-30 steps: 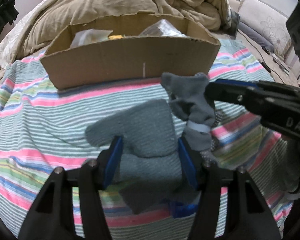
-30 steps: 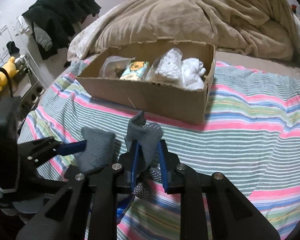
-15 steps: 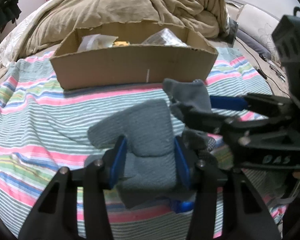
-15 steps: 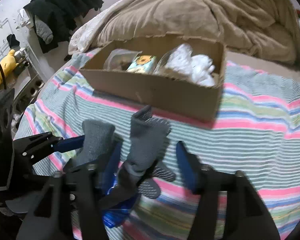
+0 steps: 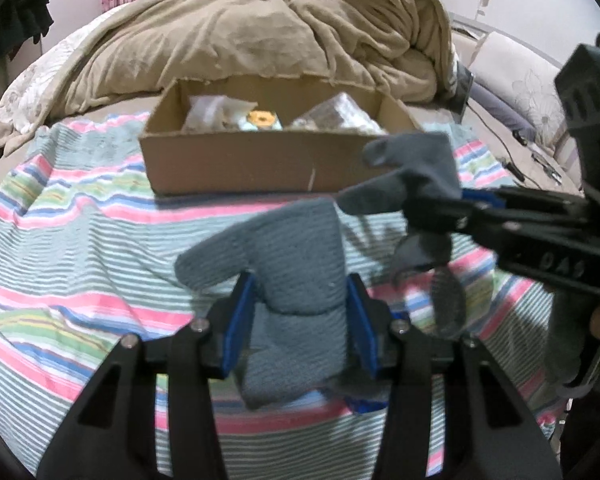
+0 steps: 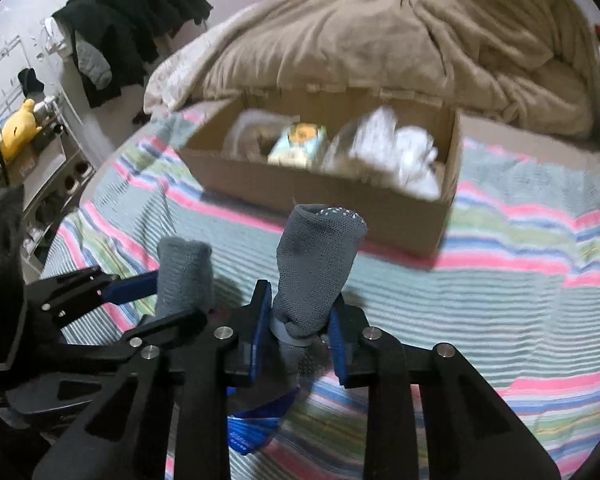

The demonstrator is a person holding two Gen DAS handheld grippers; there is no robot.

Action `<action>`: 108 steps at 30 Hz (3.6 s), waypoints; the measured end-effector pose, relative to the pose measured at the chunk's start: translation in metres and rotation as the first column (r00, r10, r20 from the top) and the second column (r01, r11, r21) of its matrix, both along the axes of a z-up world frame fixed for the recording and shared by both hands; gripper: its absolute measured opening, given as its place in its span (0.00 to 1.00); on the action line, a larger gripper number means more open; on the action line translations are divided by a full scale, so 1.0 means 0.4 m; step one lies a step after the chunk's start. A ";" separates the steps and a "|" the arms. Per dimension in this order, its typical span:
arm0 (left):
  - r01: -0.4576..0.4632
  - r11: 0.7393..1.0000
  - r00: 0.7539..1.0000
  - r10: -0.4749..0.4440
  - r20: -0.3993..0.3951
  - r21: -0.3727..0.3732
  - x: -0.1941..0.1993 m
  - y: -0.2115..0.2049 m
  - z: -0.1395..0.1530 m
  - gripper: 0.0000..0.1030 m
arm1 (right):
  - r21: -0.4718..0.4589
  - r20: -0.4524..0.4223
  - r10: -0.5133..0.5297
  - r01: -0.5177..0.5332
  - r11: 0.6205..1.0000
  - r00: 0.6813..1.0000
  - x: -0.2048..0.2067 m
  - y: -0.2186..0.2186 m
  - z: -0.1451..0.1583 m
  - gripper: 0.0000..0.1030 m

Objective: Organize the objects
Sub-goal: 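Carry gloves and socks into the box and open both tools, then grasp the blue tissue pack from the sheet with the right tool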

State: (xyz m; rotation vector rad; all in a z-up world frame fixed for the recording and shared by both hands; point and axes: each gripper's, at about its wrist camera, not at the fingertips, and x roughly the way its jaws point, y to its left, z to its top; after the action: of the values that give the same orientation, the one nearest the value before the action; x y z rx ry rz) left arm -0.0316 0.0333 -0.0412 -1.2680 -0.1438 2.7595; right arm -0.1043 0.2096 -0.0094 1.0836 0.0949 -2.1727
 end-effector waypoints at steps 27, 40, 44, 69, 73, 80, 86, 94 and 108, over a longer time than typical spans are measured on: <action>0.009 1.000 0.983 -0.010 -0.183 -0.009 -0.123 -0.041 0.195 0.45 | -0.036 -0.169 -0.092 0.087 0.996 0.981 -0.140 0.055 0.206 0.27; 0.034 0.999 0.981 -0.029 -0.194 0.020 -0.266 -0.060 0.223 0.45 | 0.012 -0.125 -0.107 0.109 0.994 0.986 -0.240 0.035 0.158 0.28; 0.045 0.999 0.989 -0.041 -0.140 0.024 -0.329 -0.054 0.169 0.45 | 0.036 -0.107 -0.109 0.113 0.993 0.988 -0.265 0.017 0.125 0.28; 0.017 1.000 1.000 -0.017 -0.023 -0.015 -0.387 -0.047 0.066 0.49 | 0.171 -0.100 -0.080 0.096 0.981 0.992 -0.296 -0.045 0.000 0.37; 0.015 1.000 0.999 -0.016 -0.038 -0.010 -0.355 -0.051 0.085 0.58 | 0.136 -0.118 -0.073 0.089 0.987 0.990 -0.270 -0.040 0.029 0.64; 0.002 1.000 0.998 -0.002 -0.055 -0.006 -0.283 -0.068 0.116 0.58 | 0.094 -0.155 -0.097 0.112 0.989 0.983 -0.214 -0.014 0.086 0.68; -0.023 1.000 0.997 0.023 -0.074 -0.001 -0.199 -0.099 0.137 0.59 | 0.070 -0.168 -0.111 0.124 0.990 0.980 -0.148 0.012 0.119 0.68; -0.045 0.999 0.995 0.046 -0.093 0.019 -0.093 -0.129 0.139 0.73 | 0.047 -0.150 -0.103 0.111 0.993 0.983 -0.057 0.014 0.122 0.69; -0.075 0.997 0.995 0.076 -0.059 0.010 0.042 -0.142 0.084 0.73 | 0.093 -0.036 -0.075 0.078 0.993 0.997 0.059 -0.008 0.011 0.71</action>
State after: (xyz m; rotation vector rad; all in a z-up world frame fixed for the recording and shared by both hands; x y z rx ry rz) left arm -0.0148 -0.0236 -0.0075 -1.2018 -0.2011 2.8539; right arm -0.0808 0.2062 -0.0049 1.1217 0.1754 -2.2744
